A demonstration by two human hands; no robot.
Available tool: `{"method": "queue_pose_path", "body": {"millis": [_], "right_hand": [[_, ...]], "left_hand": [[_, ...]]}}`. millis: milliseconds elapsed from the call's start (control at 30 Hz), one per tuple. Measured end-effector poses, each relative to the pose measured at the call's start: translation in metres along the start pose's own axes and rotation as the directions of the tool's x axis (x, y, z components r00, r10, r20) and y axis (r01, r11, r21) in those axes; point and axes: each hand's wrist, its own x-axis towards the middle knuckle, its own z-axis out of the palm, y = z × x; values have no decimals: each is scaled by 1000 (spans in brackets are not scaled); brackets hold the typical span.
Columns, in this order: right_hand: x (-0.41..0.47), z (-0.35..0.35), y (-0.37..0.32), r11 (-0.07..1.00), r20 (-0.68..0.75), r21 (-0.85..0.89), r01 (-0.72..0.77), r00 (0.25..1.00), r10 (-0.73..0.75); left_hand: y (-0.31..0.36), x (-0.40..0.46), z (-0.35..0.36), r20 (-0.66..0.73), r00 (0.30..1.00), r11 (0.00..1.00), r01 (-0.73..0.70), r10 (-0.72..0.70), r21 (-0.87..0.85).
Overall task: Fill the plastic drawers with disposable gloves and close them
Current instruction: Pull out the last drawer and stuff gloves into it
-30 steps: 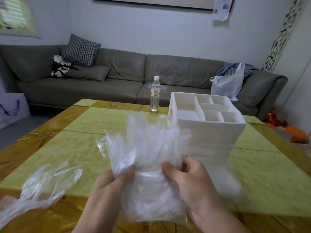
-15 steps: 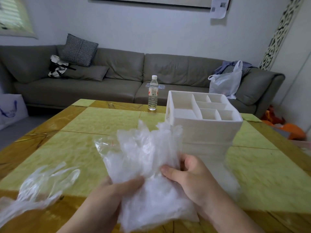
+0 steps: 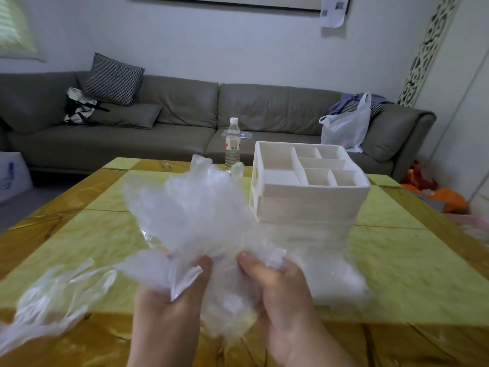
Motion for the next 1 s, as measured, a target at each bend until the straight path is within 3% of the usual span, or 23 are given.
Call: {"method": "queue_pose_path", "body": {"millis": [67,167,233,300,400,467,533,733,833,1000], "right_hand": [[5,-6,-5,988,-69,-116,106,991,-114],[12,-21,-18,939,-84,-270,215,966,-246],[15,-34,-31,904,-53,-345,253,956,-287],[15,-45,-43,868,17,-425,255,961,-275],[16,-59,-55,808,152,-535,249,968,-198],[16,-66,-62,799,192,-560,219,972,-133],[18,-73,-66,804,159,-569,175,982,-102],[39,-113,-76,826,-95,-564,-13,994,-49],[48,-133,-84,807,-178,-591,-16,978,-111],[62,-157,-93,646,-192,-762,36,941,-279]], "left_hand": [[0,4,2,8,995,988,95,-94,-120],[-1,17,-6,108,937,840,346,-333,-418],[8,24,-15,283,869,778,491,-406,-392],[19,27,-19,434,773,757,599,-463,-260],[23,23,-14,507,675,760,647,-536,-57],[19,20,0,493,712,826,562,-500,25],[7,23,10,423,807,899,437,-412,43],[-7,15,57,250,956,987,129,-150,100],[-12,9,83,190,975,988,88,-112,130],[-26,14,104,205,941,955,235,-271,183]]}}
